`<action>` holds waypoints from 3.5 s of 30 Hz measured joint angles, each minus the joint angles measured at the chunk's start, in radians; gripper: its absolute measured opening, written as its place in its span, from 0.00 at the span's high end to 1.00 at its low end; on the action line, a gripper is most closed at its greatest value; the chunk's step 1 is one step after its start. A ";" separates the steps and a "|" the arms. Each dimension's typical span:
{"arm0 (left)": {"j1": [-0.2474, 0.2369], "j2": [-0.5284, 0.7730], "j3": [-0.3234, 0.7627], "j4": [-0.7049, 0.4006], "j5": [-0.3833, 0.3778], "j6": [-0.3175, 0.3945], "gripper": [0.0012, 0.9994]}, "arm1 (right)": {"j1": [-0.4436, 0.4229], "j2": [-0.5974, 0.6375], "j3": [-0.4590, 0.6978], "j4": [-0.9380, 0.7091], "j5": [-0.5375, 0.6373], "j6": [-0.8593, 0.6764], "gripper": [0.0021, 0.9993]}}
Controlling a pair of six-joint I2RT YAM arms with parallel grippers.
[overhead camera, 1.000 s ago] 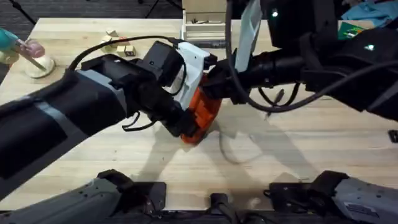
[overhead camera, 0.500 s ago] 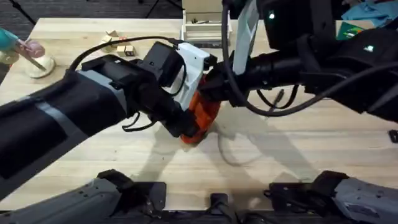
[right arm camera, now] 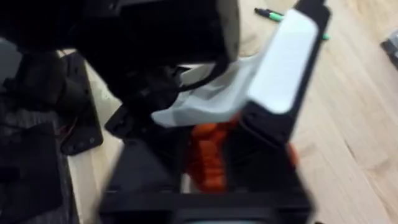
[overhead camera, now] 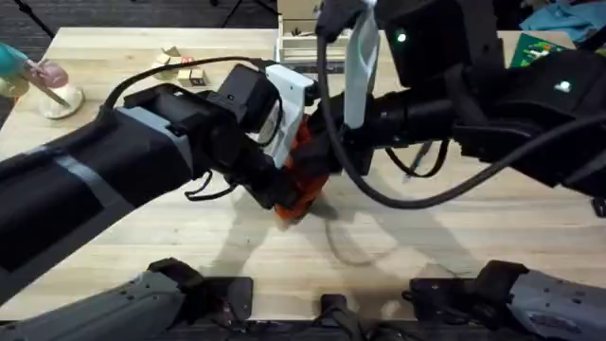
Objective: Unzip the bag, pick up the pens from the table one at a time and place them inside, then zip the bag closed.
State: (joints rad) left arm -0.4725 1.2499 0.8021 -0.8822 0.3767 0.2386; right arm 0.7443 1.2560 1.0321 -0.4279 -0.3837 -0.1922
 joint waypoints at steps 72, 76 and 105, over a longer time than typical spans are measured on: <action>-0.006 0.008 0.022 0.090 0.016 -0.006 0.95 | -0.448 -0.399 -0.006 -0.450 0.090 0.171 0.00; -0.006 0.008 0.022 0.090 0.016 -0.006 0.95 | -0.448 -0.399 -0.006 -0.452 0.092 0.171 0.00; -0.006 0.008 0.022 0.090 0.016 -0.006 0.96 | -0.448 -0.217 -0.006 -0.471 0.092 0.242 0.00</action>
State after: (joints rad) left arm -0.4782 1.2575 0.8238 -0.7925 0.3923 0.2325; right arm 0.2958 1.0388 1.0256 -0.8986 -0.2913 0.0494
